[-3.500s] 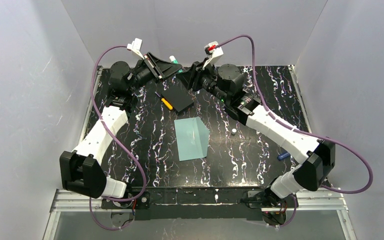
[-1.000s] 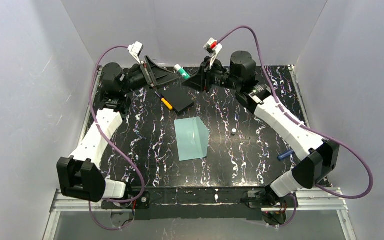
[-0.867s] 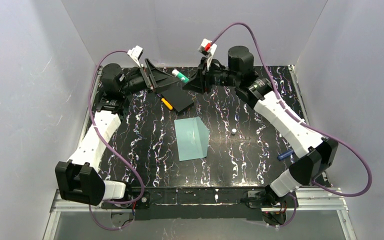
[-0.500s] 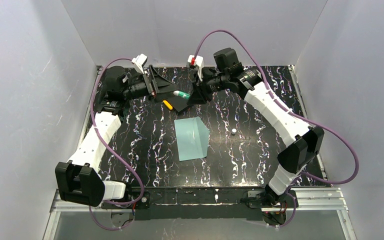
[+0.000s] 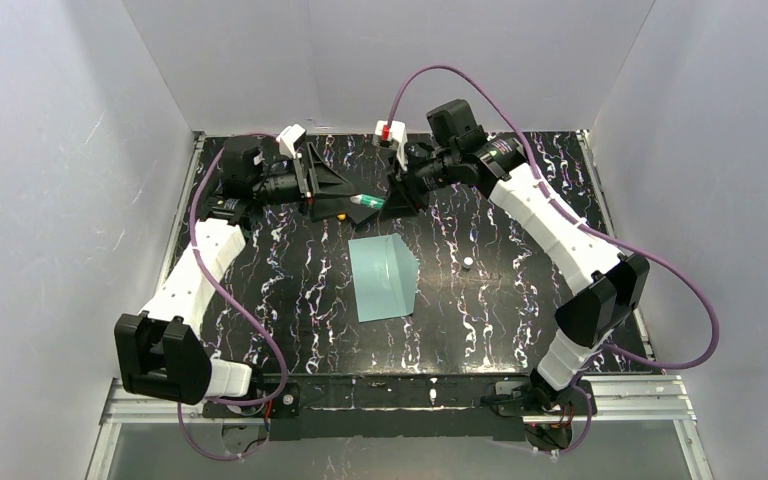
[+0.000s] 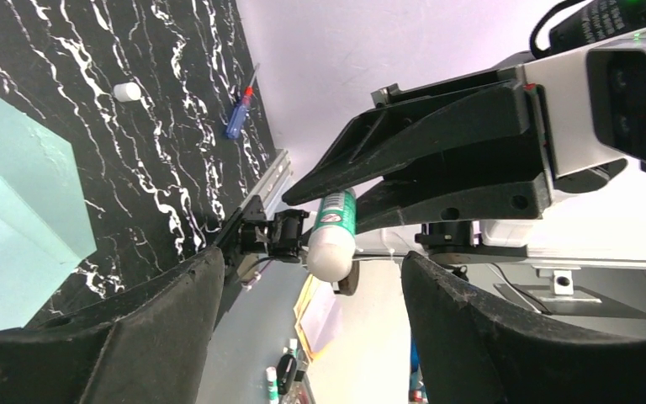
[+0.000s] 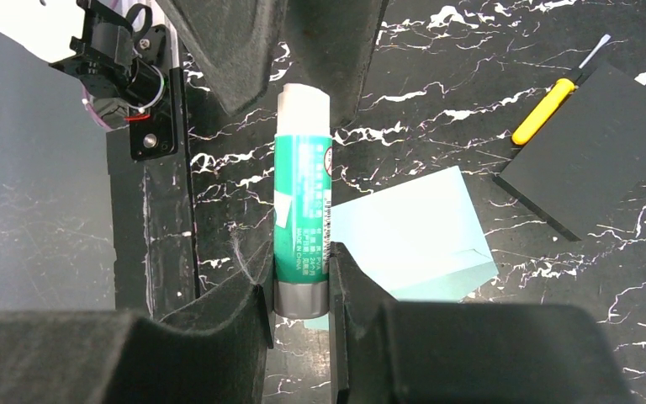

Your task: Place the letter into the envelope and seal it

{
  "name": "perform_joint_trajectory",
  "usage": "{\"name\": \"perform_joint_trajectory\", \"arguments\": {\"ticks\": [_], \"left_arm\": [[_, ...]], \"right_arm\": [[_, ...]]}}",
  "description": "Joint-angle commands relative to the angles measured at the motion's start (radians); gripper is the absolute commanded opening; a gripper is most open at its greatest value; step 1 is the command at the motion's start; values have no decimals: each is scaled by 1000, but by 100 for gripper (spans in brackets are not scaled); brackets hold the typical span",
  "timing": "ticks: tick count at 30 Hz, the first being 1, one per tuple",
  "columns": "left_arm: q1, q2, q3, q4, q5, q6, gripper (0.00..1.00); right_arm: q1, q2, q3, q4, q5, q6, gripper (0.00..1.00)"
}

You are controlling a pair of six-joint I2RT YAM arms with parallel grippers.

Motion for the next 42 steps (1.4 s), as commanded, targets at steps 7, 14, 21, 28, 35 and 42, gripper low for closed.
{"name": "perform_joint_trajectory", "arguments": {"ticks": [7, 14, 21, 28, 35, 42], "left_arm": [[-17, -16, -24, 106, 105, -118, 45], [-28, -7, -23, 106, 112, -130, 38], [-36, -26, -31, 81, 143, -89, 23], [-36, -27, -15, 46, 161, -68, 26], [-36, -34, -20, 54, 163, -73, 36], [-36, -30, -24, 107, 146, -117, 37]], "right_arm": [[20, -6, 41, -6, -53, -17, 1], [30, 0, 43, -8, -57, -15, 1], [32, 9, 53, 9, -31, 38, 1], [32, -11, 33, 41, -13, 65, 1], [32, -21, 14, 41, -36, 64, 1], [32, -25, 14, 18, -70, 45, 1]]}}
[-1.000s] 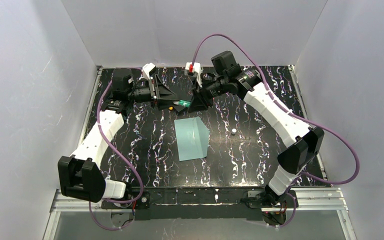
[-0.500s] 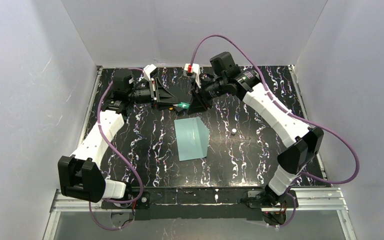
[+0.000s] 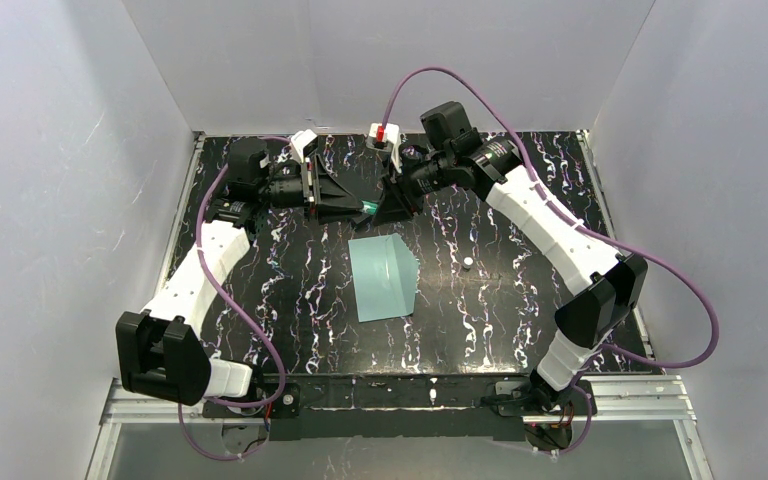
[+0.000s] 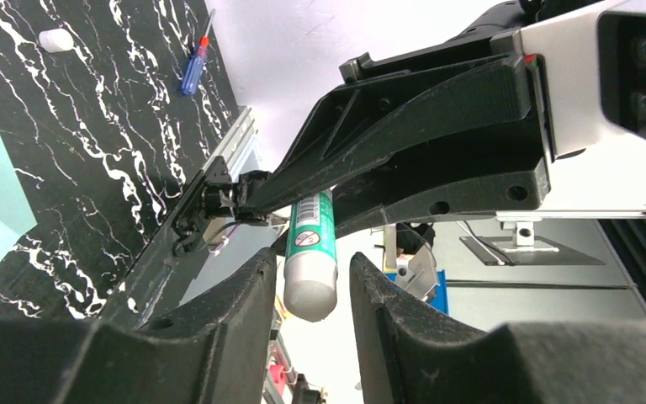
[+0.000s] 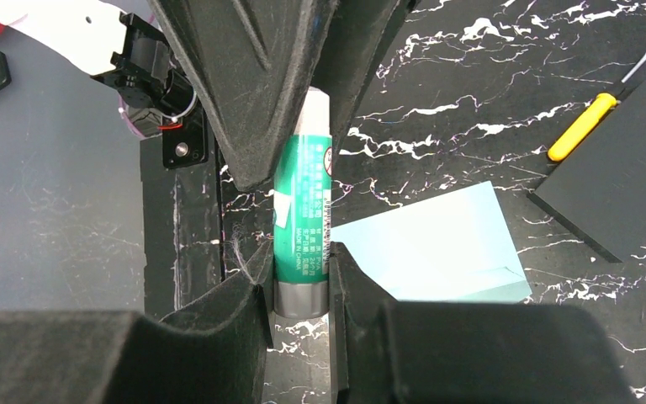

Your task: Place the letter into the envelope and seal it

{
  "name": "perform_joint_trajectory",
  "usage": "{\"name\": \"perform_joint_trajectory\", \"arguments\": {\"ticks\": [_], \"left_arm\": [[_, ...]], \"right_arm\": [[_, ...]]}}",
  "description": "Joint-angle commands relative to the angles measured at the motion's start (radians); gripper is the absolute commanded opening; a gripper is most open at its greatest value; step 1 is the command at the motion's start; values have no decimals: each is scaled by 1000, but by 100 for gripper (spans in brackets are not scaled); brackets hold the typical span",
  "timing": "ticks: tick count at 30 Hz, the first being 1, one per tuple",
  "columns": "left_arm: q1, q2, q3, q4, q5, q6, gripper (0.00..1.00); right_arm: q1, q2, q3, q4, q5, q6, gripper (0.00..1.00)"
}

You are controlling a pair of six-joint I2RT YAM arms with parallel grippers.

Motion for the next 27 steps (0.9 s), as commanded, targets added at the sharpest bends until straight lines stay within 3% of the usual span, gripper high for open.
{"name": "perform_joint_trajectory", "arguments": {"ticks": [1, 5, 11, 14, 15, 16, 19, 21, 23, 27], "left_arm": [[-2, -31, 0, 46, 25, -32, 40], [-2, -34, 1, 41, 22, -31, 40], [-1, -37, 19, -16, 5, -1, 21], [-2, -34, 28, -19, 9, 2, 0], [-2, -33, 29, -16, 7, 2, 0], [-1, -33, 31, -8, 4, -1, 0], [-2, -35, 40, 44, -24, -25, 0], [-2, -29, 61, 63, -62, -40, 0], [-2, -34, 95, 73, -126, -37, 0], [-2, -51, 139, 151, -232, 4, 0]], "right_arm": [[0, -26, 13, 3, -42, -12, 1], [0, -25, 11, -5, -37, -18, 1], [0, -29, 12, -21, -29, -30, 1], [0, -33, 5, -11, -8, -15, 1], [0, -33, 3, 5, 11, 8, 1], [-1, -38, 1, 29, 31, 34, 5], [-4, -81, -55, 159, 77, 136, 56], [-11, -151, -148, 343, 127, 278, 76], [-36, -228, -272, 582, 138, 520, 87], [-108, -342, -510, 1089, 220, 1035, 97]]}}
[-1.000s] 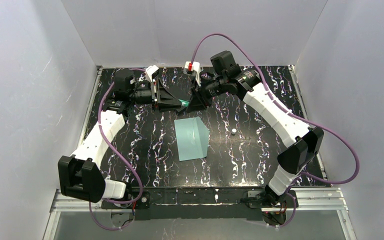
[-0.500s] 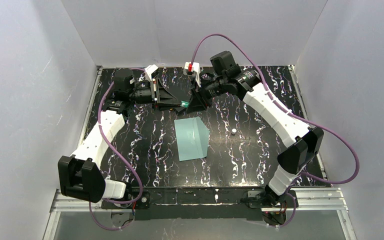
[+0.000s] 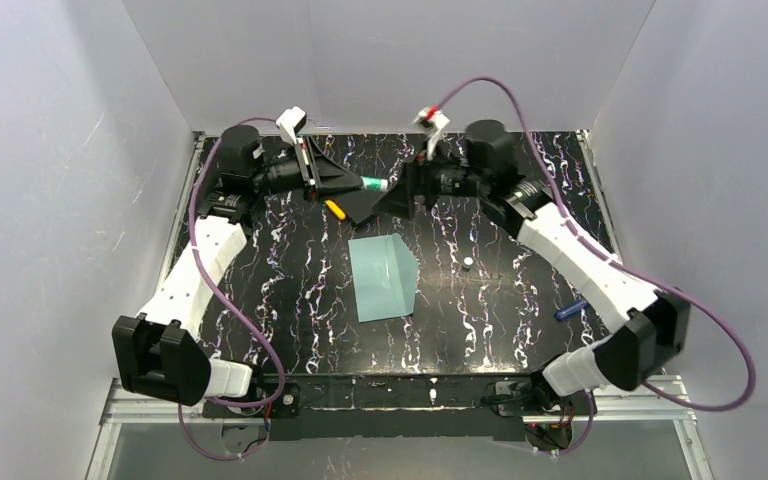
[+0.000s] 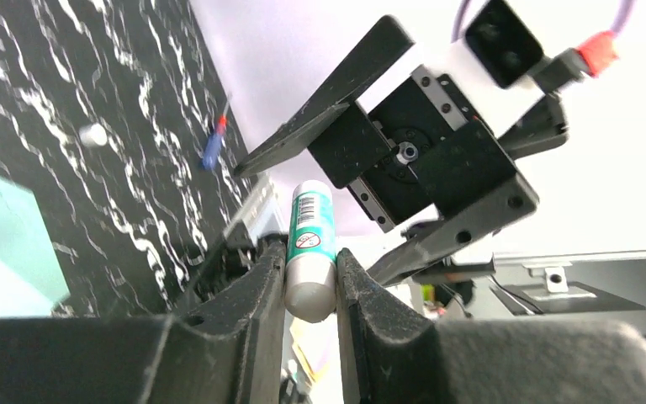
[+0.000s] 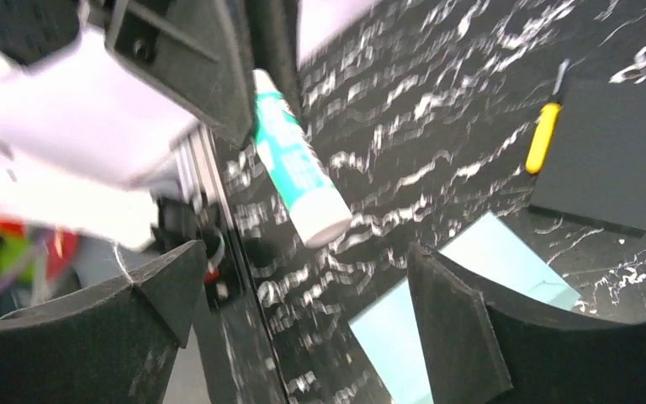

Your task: Place the letter into the envelope and seal it

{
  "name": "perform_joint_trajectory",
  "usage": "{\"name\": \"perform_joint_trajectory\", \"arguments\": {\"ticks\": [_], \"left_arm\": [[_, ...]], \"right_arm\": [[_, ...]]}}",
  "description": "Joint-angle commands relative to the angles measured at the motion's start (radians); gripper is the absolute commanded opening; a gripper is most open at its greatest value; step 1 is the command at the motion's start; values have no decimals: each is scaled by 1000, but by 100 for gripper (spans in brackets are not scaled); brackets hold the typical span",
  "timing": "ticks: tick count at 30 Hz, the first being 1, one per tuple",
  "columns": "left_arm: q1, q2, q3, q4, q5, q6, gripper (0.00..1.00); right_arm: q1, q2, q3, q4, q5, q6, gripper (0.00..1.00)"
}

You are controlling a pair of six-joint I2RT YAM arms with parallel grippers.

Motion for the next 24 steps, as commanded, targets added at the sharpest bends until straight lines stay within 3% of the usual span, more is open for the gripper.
{"name": "perform_joint_trajectory", "arguments": {"ticks": [1, 5, 9, 13, 19, 24], "left_arm": [[-1, -50, 82, 138, -119, 33, 0], [-1, -40, 94, 329, -143, 80, 0], [-3, -26, 90, 548, -138, 198, 0], [-21, -3, 93, 706, -106, 338, 0], [-33, 54, 145, 807, 24, 393, 0], [-34, 77, 151, 809, 49, 467, 0]], "right_arm": [[-79, -126, -177, 672, 123, 675, 97], [-84, -112, -219, 814, 198, 1037, 95], [-84, -87, -160, 715, 204, 1209, 91], [-77, -63, -142, 774, 198, 1390, 90], [-54, -17, -116, 842, 192, 1536, 85], [-41, 10, -65, 832, 159, 1545, 66]]}}
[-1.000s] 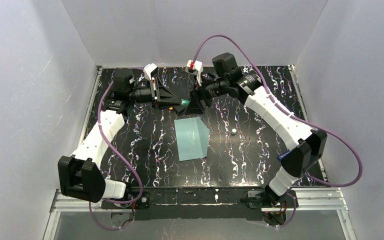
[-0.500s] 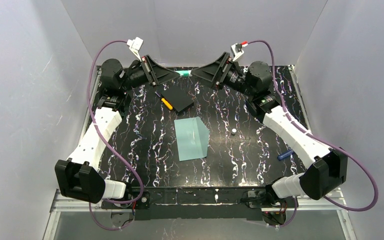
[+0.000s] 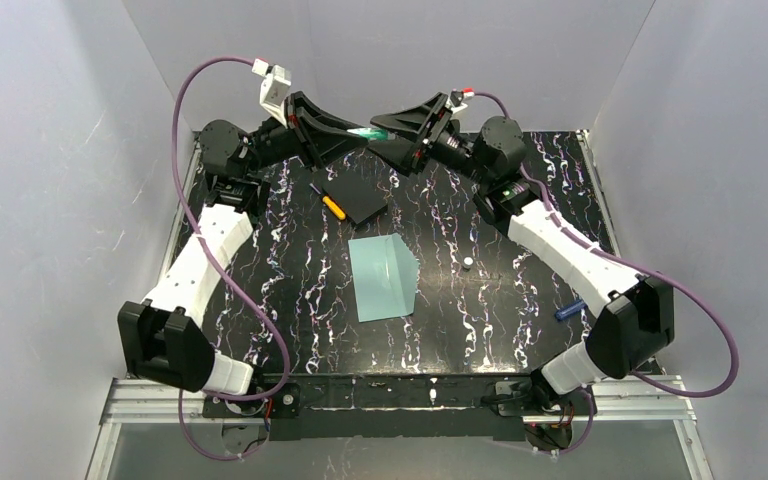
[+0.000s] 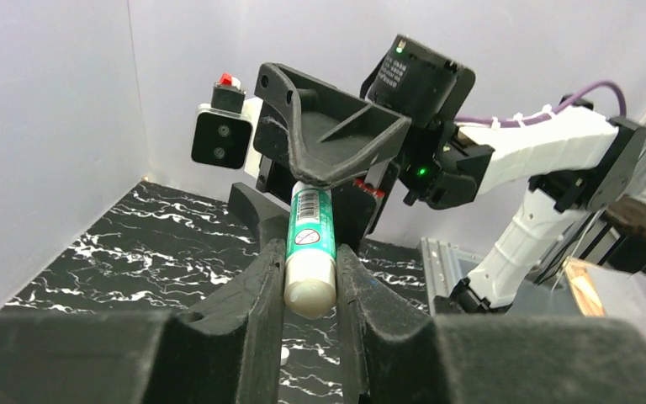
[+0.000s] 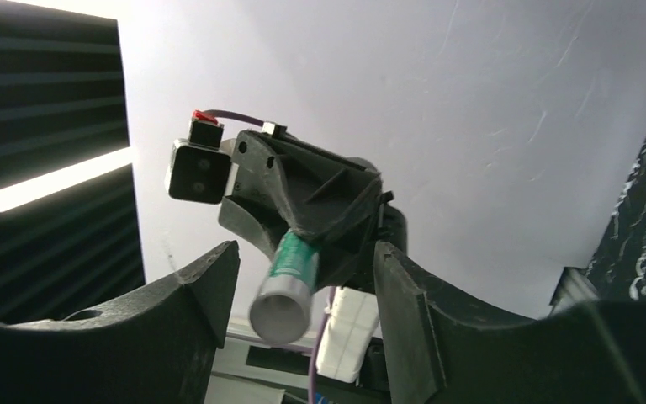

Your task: Place the letter into the envelope and seal it

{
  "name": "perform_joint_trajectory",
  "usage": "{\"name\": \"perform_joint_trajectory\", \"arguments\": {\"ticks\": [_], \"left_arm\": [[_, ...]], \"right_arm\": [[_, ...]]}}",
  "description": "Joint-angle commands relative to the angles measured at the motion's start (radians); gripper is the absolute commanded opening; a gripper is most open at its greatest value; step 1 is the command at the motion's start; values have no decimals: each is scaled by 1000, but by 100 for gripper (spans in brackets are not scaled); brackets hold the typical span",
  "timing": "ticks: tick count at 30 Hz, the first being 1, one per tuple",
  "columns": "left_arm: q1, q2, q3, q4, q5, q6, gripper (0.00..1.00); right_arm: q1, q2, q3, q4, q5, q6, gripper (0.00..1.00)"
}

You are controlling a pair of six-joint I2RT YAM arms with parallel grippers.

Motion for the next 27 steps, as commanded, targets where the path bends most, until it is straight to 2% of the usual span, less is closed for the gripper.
{"name": "perform_joint_trajectory", "arguments": {"ticks": [1, 5, 9, 12, 16, 20, 22, 27], "left_arm": [[-3, 19, 49, 68, 61, 81, 0], [-3, 16, 36, 68, 24, 88, 0], [-4, 13, 9, 68, -15, 87, 0], [-6, 14, 2, 68, 5, 76, 0], [-8, 9, -9, 59, 21, 76, 0], [-7, -4, -24, 25, -16, 89, 0], [-9, -13, -37, 21, -25, 93, 0], [-10, -33, -59, -13, -50, 120, 0]], "right_arm": [[11, 5, 81, 66, -28, 68, 64], [11, 24, 116, 25, -58, 48, 56], [11, 34, 157, -64, -67, -30, 57], [11, 40, 168, -96, -69, -83, 56], [11, 53, 184, -118, -74, -139, 48], [11, 57, 244, -246, -62, -270, 47], [11, 52, 246, -252, -51, -294, 47], [11, 56, 250, -246, -44, -312, 38]]}}
